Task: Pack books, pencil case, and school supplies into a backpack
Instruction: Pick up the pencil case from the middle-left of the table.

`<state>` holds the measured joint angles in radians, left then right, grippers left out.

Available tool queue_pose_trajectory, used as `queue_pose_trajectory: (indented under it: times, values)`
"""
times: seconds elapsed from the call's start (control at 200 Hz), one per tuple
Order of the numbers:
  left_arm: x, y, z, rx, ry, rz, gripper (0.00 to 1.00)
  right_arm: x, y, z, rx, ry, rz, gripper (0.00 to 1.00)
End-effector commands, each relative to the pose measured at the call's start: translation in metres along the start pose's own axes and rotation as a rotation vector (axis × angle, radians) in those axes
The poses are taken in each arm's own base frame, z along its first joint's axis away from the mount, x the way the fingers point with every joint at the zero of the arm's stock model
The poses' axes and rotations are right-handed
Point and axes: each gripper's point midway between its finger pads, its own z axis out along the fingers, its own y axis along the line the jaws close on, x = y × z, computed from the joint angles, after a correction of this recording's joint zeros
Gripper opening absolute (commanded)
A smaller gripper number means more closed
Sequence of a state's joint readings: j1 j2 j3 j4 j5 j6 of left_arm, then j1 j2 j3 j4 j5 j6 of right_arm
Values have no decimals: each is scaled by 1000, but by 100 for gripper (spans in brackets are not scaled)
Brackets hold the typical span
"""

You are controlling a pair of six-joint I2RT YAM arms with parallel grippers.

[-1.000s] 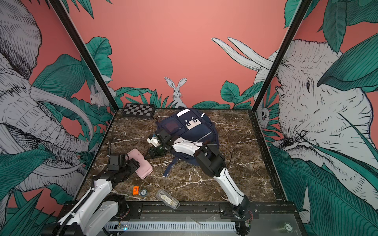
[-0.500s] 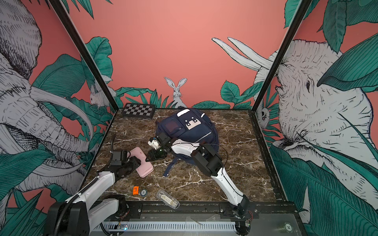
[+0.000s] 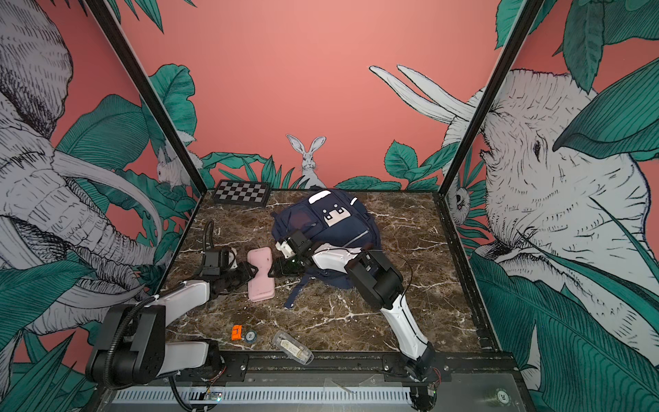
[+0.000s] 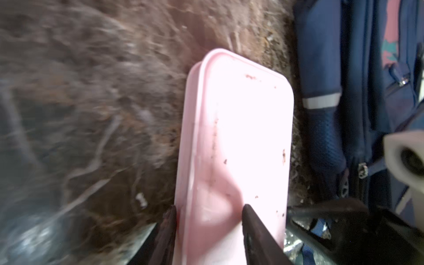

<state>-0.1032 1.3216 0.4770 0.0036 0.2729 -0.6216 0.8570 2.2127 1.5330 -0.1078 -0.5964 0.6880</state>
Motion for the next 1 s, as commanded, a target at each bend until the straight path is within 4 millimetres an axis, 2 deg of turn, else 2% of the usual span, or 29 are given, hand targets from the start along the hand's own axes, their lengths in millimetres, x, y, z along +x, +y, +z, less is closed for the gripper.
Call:
queue_pose_trajectory:
  times: [0.0,0.165,0.325,0.46,0.585,0.655,0.82,0.995]
  values:
    - [40,22,6,-87,148,-4,46,-14,-9,0,22,-56,35,60]
    - [40,21,4,-92,155,-11,44,-28,-5,8,-31,-78,88,60]
    - [45,24,4,-95,163,-24,37,-25,6,15,-81,-70,108,60]
    - [47,26,6,-98,167,-46,24,-23,9,21,-116,-63,135,60]
    - [48,27,8,-97,172,-55,23,-24,17,23,-181,-71,162,58]
    - [47,28,10,-93,176,-59,23,-25,24,21,-233,-84,169,56]
    - [50,30,15,-92,198,-75,24,-33,58,3,-400,-119,121,50]
    - [53,34,18,-105,215,-83,25,-33,80,-16,-461,-145,65,47]
